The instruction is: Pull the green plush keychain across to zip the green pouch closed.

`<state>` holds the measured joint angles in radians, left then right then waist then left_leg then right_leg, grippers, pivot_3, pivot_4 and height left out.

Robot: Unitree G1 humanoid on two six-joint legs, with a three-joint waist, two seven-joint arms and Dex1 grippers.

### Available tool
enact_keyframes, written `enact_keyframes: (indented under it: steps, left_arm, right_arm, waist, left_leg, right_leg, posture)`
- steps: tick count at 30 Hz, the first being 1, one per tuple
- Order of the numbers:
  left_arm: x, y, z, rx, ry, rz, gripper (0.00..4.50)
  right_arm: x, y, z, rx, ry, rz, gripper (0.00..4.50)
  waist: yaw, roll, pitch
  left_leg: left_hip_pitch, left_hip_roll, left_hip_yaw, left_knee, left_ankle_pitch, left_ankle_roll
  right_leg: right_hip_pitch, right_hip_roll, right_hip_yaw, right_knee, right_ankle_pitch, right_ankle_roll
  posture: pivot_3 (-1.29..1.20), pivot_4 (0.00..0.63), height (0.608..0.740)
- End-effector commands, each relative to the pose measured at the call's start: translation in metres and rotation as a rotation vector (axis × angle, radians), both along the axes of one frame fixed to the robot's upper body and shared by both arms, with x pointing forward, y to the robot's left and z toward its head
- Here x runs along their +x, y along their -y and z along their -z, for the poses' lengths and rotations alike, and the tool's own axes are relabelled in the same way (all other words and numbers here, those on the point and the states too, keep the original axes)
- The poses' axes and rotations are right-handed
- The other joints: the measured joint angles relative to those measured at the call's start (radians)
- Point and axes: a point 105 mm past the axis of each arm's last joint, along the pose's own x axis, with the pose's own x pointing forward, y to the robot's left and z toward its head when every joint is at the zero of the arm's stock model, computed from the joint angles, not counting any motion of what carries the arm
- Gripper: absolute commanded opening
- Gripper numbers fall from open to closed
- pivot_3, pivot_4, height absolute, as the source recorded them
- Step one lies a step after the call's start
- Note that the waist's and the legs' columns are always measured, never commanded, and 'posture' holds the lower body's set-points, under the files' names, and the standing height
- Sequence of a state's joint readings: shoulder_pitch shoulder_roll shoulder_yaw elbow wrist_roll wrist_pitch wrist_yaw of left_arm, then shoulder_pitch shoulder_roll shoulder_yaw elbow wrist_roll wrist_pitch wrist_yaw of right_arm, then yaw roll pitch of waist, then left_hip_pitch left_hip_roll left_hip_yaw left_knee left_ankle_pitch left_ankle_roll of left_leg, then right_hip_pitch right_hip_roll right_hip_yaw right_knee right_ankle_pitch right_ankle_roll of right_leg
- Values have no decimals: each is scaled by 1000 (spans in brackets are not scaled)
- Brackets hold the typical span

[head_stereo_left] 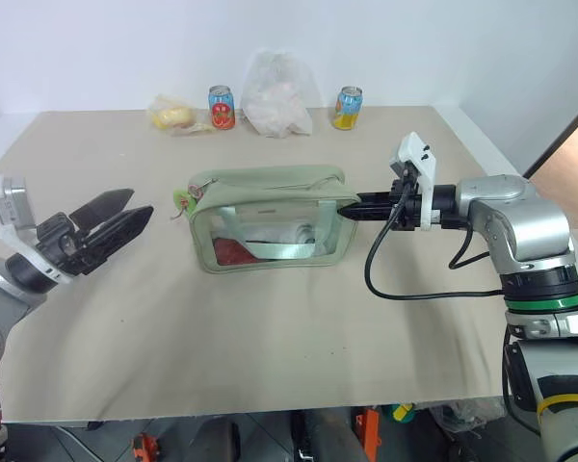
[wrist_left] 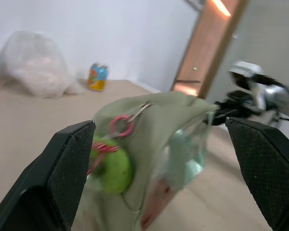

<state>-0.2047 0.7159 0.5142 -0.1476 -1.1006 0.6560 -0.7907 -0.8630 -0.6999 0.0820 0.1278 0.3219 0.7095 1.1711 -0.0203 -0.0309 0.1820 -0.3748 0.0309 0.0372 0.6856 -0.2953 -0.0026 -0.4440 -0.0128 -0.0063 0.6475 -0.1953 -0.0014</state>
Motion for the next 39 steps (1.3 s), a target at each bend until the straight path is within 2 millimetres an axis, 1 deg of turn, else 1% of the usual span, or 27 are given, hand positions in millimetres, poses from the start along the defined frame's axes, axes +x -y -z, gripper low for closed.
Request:
enact_keyframes:
  steps: [1, 5, 10, 13, 15, 19, 21, 24, 26, 30, 31, 34, 36, 37, 38, 39]
  left_arm:
    - [13, -8, 7, -56, -90, -54, 4500]
    - [36, -16, 32, -114, -243, -141, 4500]
    - [57, -18, 42, -286, -339, -162, 4500]
    - [66, -17, 58, -310, -417, -184, 4500]
    - [72, -15, 64, -319, -445, -190, 4500]
    - [77, -2, 63, -325, -457, -143, 4500]
    - [76, 13, 61, -296, -454, -95, 4500]
    - [72, 29, 51, -289, -426, -25, 4500]
    - [68, 35, 47, -286, -417, 7, 4500]
    - [68, 40, 53, -264, -438, 17, 4500]
    - [68, 42, 52, -267, -435, 20, 4082]
    - [69, 46, 44, -279, -406, 37, 3132]
    - [67, 47, 37, -291, -383, 53, 2407]
    - [67, 47, 35, -294, -377, 56, 2142]
    - [66, 46, 34, -298, -371, 57, 1546]
    - [66, 45, 32, -301, -366, 58, 1385]
  right_arm:
    - [-7, -4, -11, 18, 58, -38, 37]
    - [-2, -3, -9, 22, 53, 0, 37]
    - [-2, -1, -7, 13, 53, 13, 37]
    - [-3, 0, -7, 14, 54, 21, 37]
    - [-4, 1, -6, 13, 54, 24, 37]
    - [-5, 3, -6, 10, 52, 37, 37]
    - [-5, 4, -5, 8, 52, 43, 37]
    - [-6, 5, -5, 5, 52, 47, 37]
    - [-6, 6, -4, 4, 51, 50, 37]
    - [-6, 7, -4, 2, 52, 57, 37]
    - [-6, 7, -4, 2, 52, 58, 0]
    - [-5, 6, -4, 4, 55, 58, 0]
    - [-5, 5, -4, 4, 56, 58, 0]
    - [-4, 5, -3, 3, 55, 59, 0]
    - [-4, 5, -3, 2, 55, 59, 0]
    - [-4, 5, -3, 1, 55, 58, 0]
  waist:
    - [0, 0, 0]
    - [-1, 0, 0]
    - [-1, -1, 0]
    - [-1, -1, -1]
    - [-1, -1, -1]
    - [0, -1, -1]
    - [-1, -1, -1]
    - [0, -1, -1]
    - [-1, -1, -1]
    - [-1, -1, -1]
    - [0, -1, -1]
    - [0, -1, -1]
    - [0, -1, -1]
    - [0, -1, -1]
    - [0, -1, -1]
    - [0, -1, -1]
  left_leg:
    - [0, 0, 0, 0, 0, 0]
    - [0, 0, 0, 0, 0, 0]
    - [0, 0, 0, 1, 0, -1]
    - [0, 0, 0, 1, 0, -1]
    - [0, 0, 0, 1, 0, -1]
    - [0, 0, -1, 1, 0, -1]
    - [0, -1, -1, 1, 1, -1]
    - [0, -1, -1, 1, 1, -1]
    - [0, -1, -1, 1, 1, -1]
    - [0, -2, -1, 1, 1, -1]
    - [0, -2, -1, 1, 1, -1]
    - [0, -2, -1, 1, 1, -2]
    - [0, -2, -1, 2, 1, -2]
    - [0, -2, -1, 2, 1, -2]
    - [0, -2, -1, 2, 1, -2]
    - [0, -2, -1, 2, 1, -2]
  right_leg:
    - [0, 0, 0, 0, 0, 0]
    - [0, 0, 0, 1, 0, 0]
    - [0, 0, 0, 1, 1, 0]
    - [0, 0, 0, 1, 1, 0]
    - [0, 0, 0, 1, 1, 0]
    - [0, -1, 0, 1, 1, 0]
    - [1, -1, -1, 1, 1, 0]
    - [1, -2, 0, 1, 1, 0]
    - [1, -3, 0, 1, 1, 0]
    - [1, -2, 0, 1, 2, 1]
    - [1, -2, 0, 1, 2, 1]
    - [1, -2, -1, 1, 2, 1]
    - [1, -3, 0, 1, 2, 1]
    - [1, -3, 0, 1, 2, 1]
    - [1, -3, 0, 1, 2, 1]
    - [1, -3, 0, 1, 2, 1]
  posture:
    - [0, 150, 740]
    - [0, 150, 740]
    - [0, 150, 740]
    - [0, 150, 740]
    - [0, 150, 740]
    - [0, 150, 740]
    - [0, 150, 740]
    - [0, 150, 740]
    - [0, 150, 740]
    - [0, 150, 740]
    - [0, 150, 740]
    - [0, 150, 740]
    - [0, 150, 740]
    - [0, 150, 740]
    - [0, 150, 740]
    - [0, 150, 740]
